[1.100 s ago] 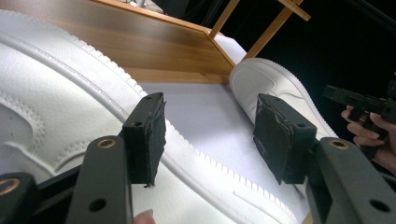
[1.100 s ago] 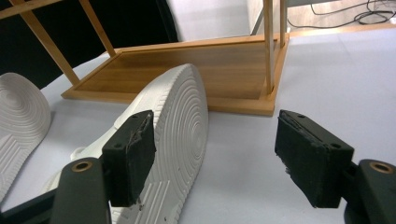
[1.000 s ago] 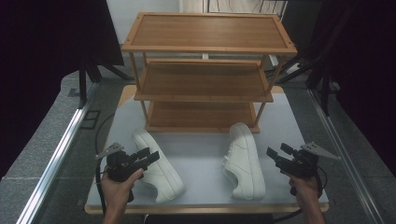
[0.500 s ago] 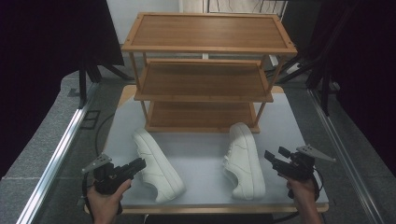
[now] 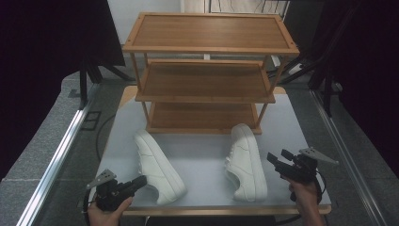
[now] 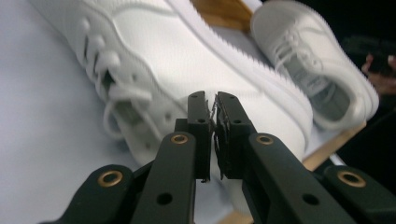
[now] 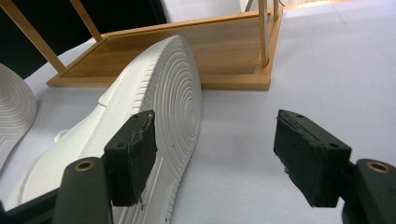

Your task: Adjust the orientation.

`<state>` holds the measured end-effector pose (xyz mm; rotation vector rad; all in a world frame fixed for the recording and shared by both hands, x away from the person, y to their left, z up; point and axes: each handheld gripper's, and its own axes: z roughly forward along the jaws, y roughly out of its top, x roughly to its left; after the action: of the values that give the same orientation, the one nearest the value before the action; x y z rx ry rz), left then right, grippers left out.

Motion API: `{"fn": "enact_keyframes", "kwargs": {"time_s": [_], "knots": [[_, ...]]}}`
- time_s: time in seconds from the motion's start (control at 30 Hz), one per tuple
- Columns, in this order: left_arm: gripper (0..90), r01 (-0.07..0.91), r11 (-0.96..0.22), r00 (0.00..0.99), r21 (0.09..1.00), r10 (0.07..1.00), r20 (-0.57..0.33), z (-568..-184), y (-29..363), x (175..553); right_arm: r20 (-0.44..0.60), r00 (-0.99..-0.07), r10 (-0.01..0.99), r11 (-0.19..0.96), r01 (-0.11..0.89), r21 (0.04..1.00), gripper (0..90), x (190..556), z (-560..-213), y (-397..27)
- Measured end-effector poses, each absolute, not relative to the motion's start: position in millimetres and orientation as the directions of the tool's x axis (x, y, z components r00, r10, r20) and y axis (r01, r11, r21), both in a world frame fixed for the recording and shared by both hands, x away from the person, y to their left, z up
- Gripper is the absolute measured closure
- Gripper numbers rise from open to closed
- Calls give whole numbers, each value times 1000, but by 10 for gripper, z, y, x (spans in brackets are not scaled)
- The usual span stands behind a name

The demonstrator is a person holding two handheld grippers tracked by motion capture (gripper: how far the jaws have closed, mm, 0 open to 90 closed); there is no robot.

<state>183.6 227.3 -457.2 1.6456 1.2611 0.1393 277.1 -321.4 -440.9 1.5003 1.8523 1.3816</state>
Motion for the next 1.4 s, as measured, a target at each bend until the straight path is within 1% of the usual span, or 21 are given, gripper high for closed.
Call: {"fn": "enact_keyframes", "kwargs": {"time_s": [0.17, 0.27, 0.5, 1.0, 1.13, 1.4], "knots": [[845, 681, 53, 441, 731, 767, -466, -4662, 2227, 1800, 273, -352, 895, -56, 520, 852, 300, 2781, -4418, -3213], [845, 678, 63, 444, 733, 759, -476, -4647, 2215, 1816, 271, -352, 896, -51, 525, 850, 300, 2781, -4430, -3199], [842, 666, 49, 462, 745, 756, -463, -4544, 2148, 1891, 272, -351, 896, -48, 532, 845, 300, 2784, -4439, -3190], [843, 663, 41, 474, 747, 750, -461, -4511, 2078, 1962, 274, -350, 896, -48, 536, 843, 301, 2781, -4438, -3188], [843, 661, 54, 468, 748, 749, -468, -4517, 2057, 1970, 273, -349, 897, -47, 537, 842, 301, 2782, -4439, -3188], [847, 659, 44, 488, 751, 735, -471, -4469, 2006, 2049, 274, -349, 896, -46, 541, 840, 302, 2786, -4442, -3178]]}}
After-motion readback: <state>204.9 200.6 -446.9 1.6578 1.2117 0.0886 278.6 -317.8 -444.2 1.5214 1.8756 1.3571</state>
